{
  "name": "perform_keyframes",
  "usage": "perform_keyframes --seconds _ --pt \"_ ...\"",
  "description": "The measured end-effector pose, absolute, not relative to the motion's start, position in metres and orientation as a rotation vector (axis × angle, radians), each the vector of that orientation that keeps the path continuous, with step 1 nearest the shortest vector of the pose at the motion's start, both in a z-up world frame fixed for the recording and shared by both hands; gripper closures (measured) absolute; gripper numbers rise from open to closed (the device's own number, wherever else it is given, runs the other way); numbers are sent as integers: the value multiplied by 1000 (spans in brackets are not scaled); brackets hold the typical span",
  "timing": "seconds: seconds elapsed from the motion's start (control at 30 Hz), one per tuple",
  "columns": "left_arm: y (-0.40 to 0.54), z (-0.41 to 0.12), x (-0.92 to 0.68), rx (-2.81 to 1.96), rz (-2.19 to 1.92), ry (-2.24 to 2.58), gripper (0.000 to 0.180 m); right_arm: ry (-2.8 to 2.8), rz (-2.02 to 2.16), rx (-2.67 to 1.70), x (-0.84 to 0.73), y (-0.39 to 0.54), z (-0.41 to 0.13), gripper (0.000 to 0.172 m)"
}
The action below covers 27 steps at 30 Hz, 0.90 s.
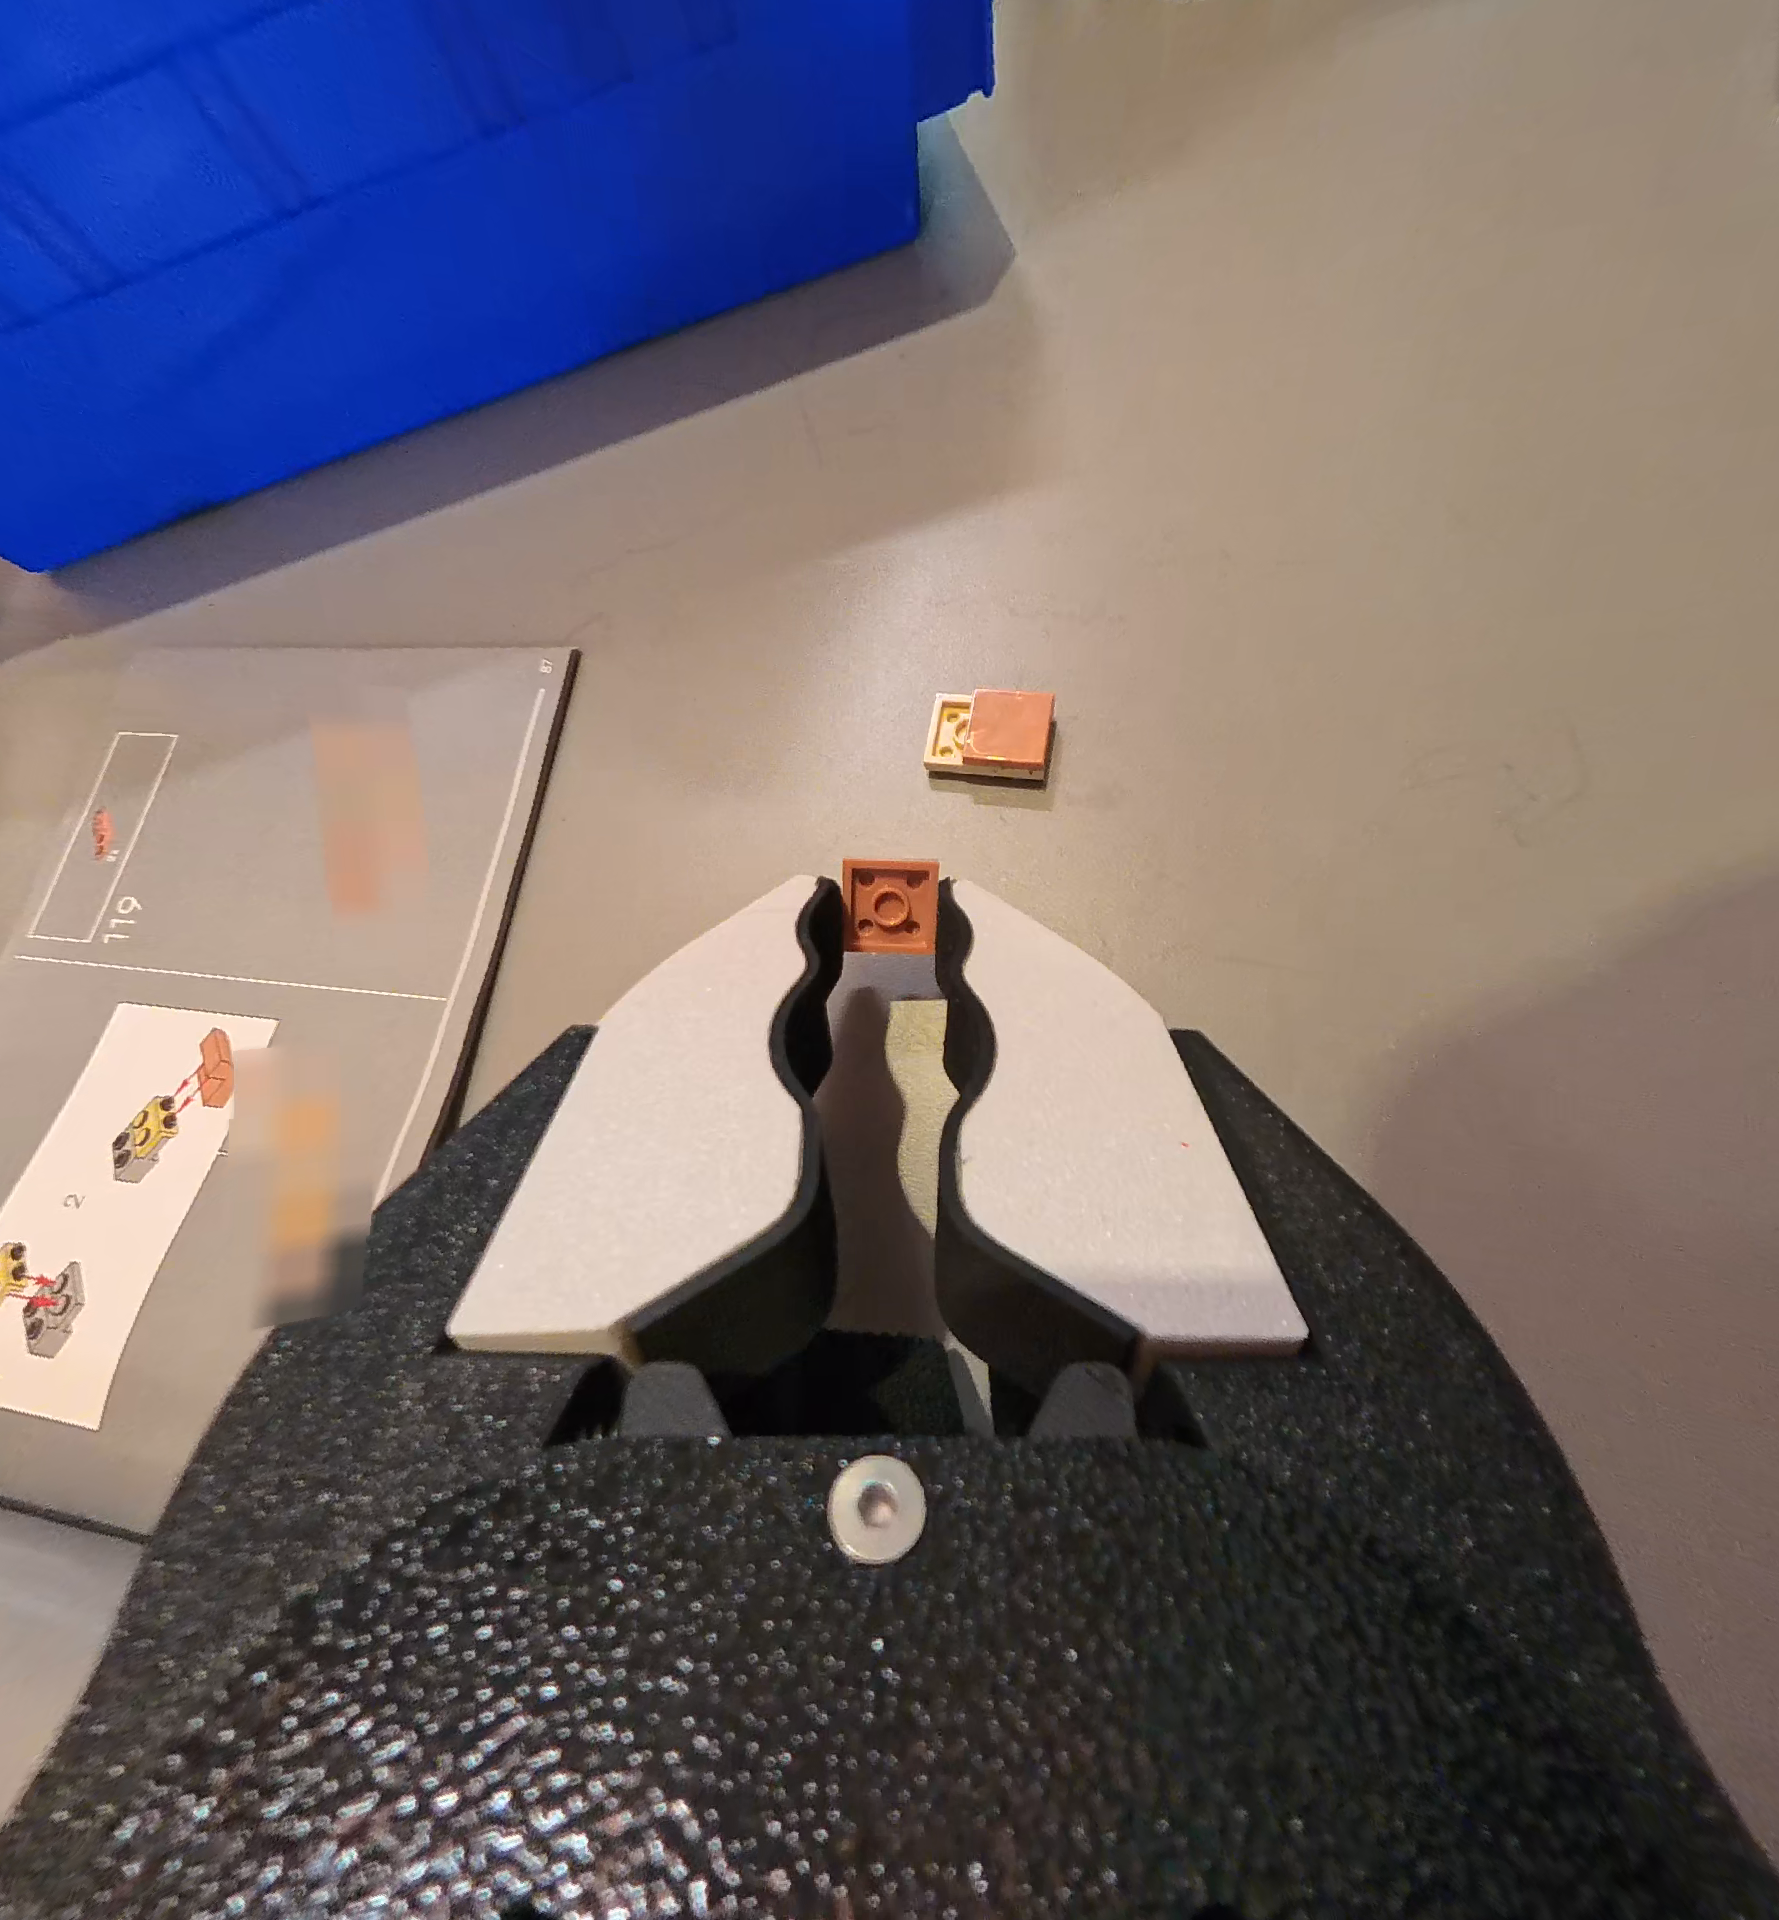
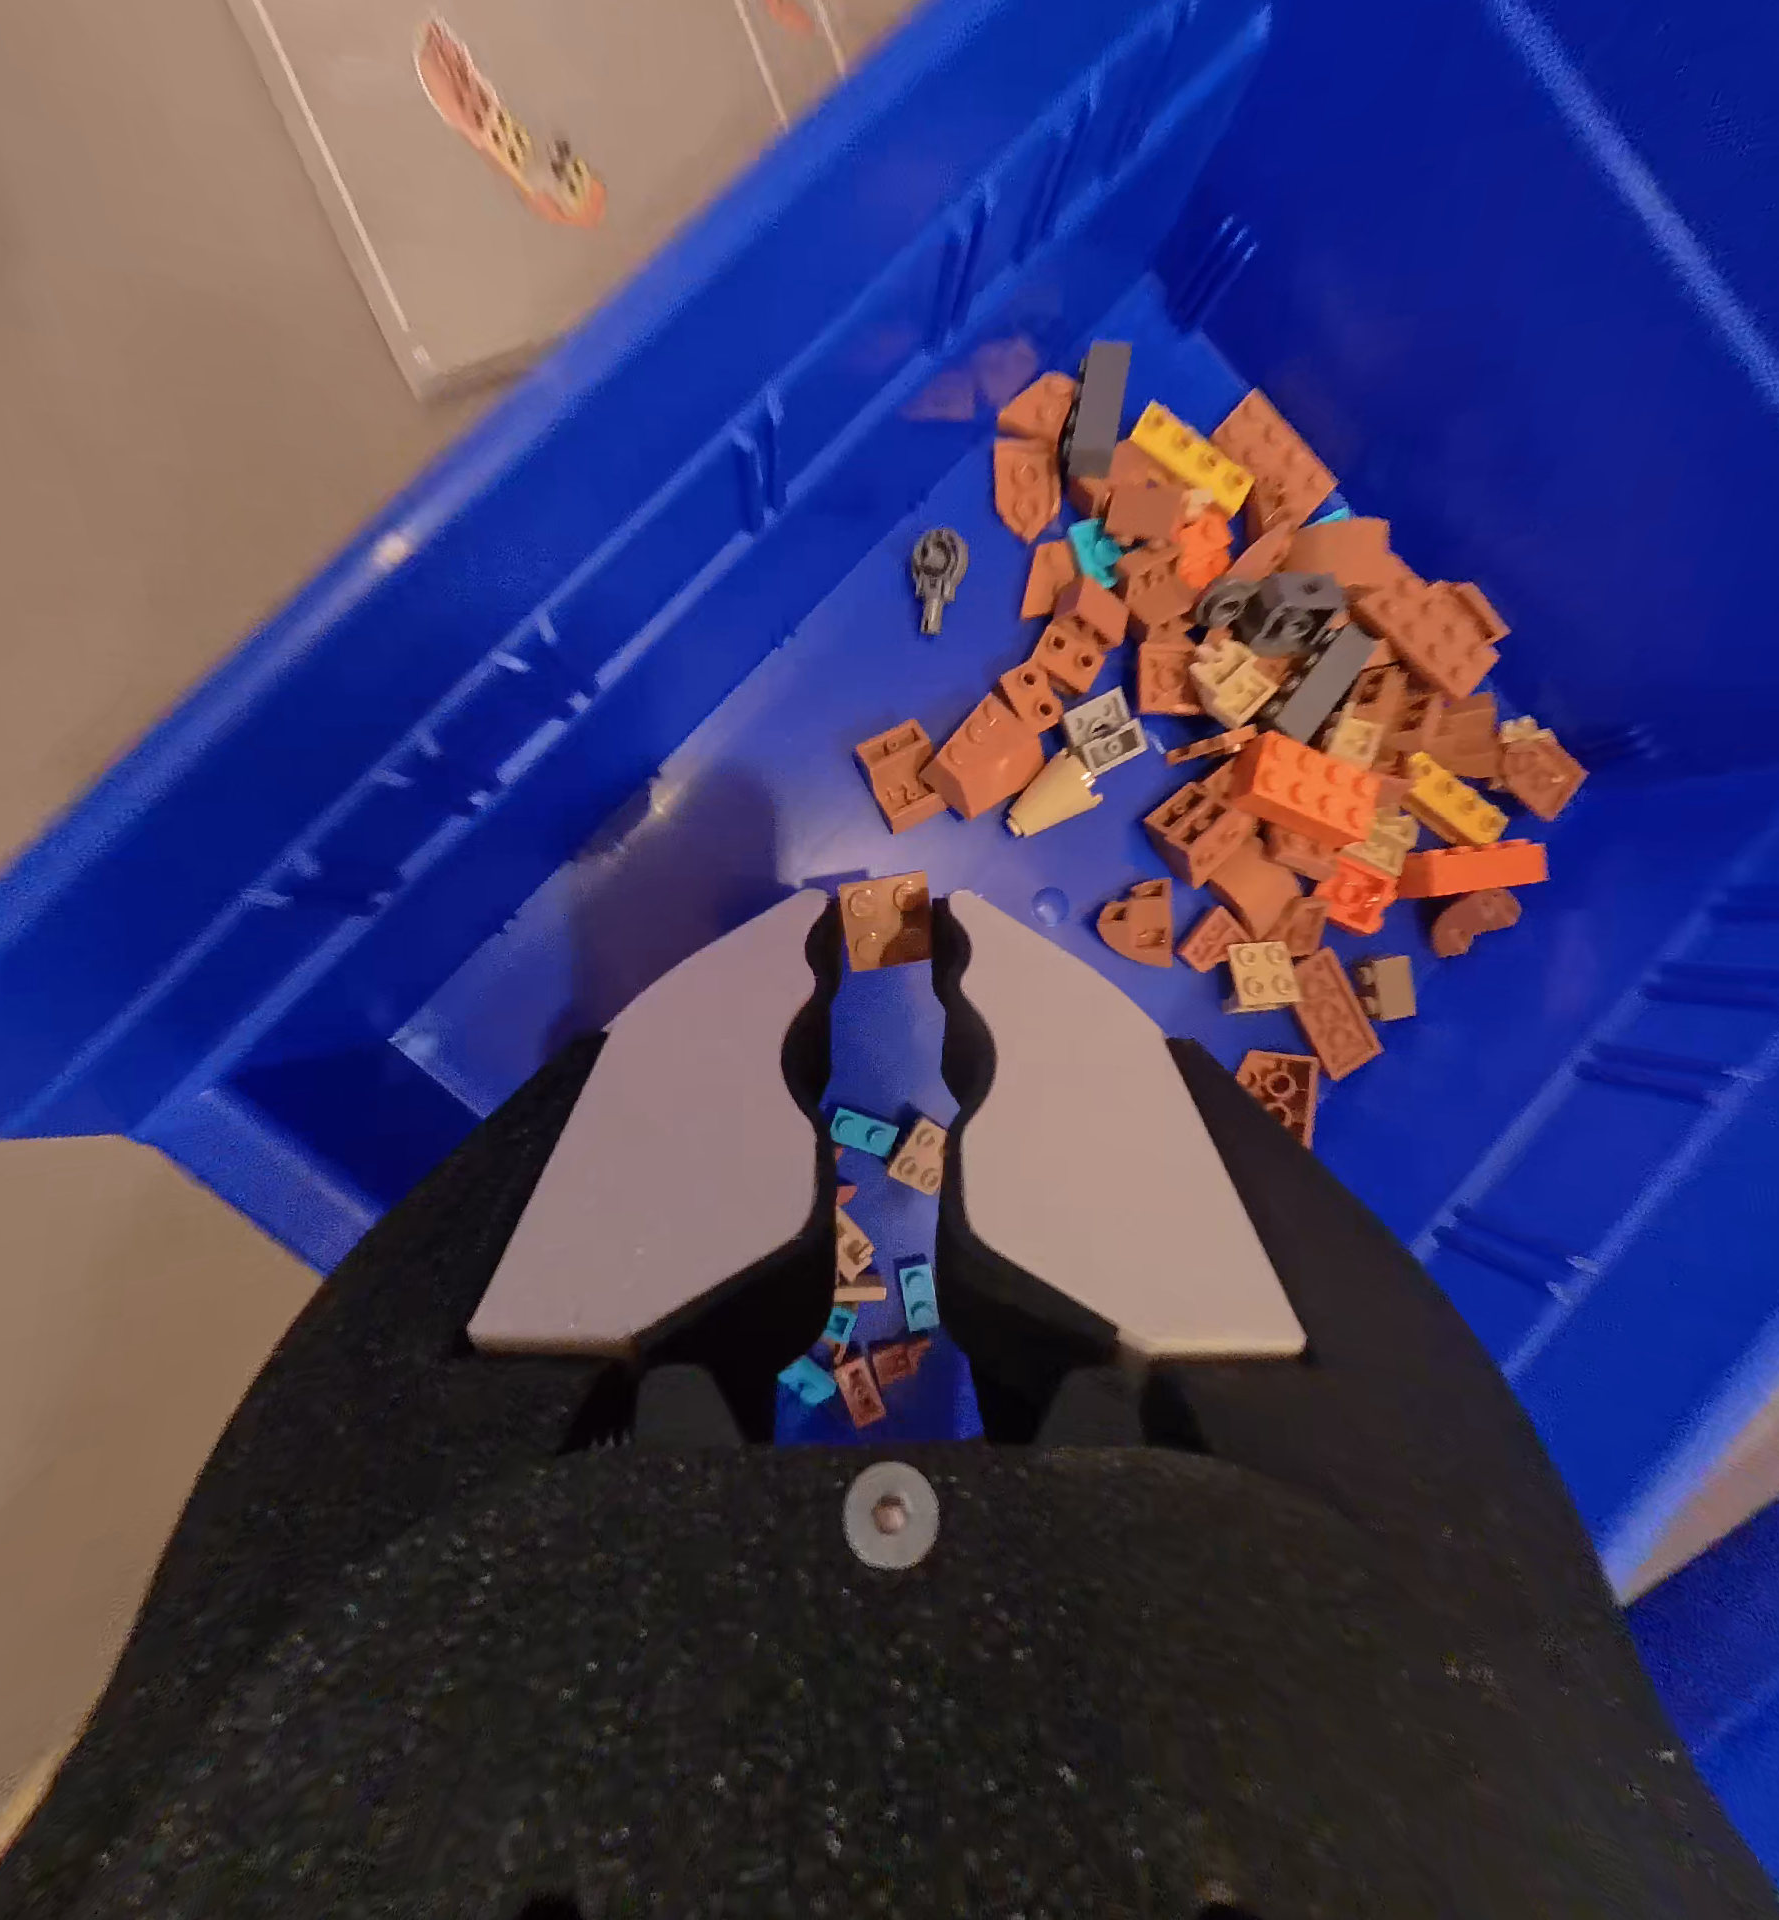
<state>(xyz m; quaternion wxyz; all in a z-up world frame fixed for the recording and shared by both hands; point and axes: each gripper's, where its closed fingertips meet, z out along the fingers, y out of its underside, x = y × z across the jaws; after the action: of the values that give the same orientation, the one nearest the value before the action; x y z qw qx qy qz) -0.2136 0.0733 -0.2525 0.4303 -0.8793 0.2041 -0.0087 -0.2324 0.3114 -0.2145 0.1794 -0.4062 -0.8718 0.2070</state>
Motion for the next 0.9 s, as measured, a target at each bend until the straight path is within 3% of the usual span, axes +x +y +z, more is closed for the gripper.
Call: perform_keyframes --seconds 0.2,0.33,0.6,0.9 --pt "72 -250 -214 -2178 -5 499 163 -2419 675 -1067 -214 268 -158 156" --pt "66 -253 -213 -2203 -3 498 163 -2484 760 -981 -190 203 -148 156" --pt "56 -259 -211 -2248 -27 505 163 -2603 858 -864 -180 89 -199 156" --pt "53 -260 -211 -2257 -48 505 163 -2652 713 -815 -199 64 -249 156"
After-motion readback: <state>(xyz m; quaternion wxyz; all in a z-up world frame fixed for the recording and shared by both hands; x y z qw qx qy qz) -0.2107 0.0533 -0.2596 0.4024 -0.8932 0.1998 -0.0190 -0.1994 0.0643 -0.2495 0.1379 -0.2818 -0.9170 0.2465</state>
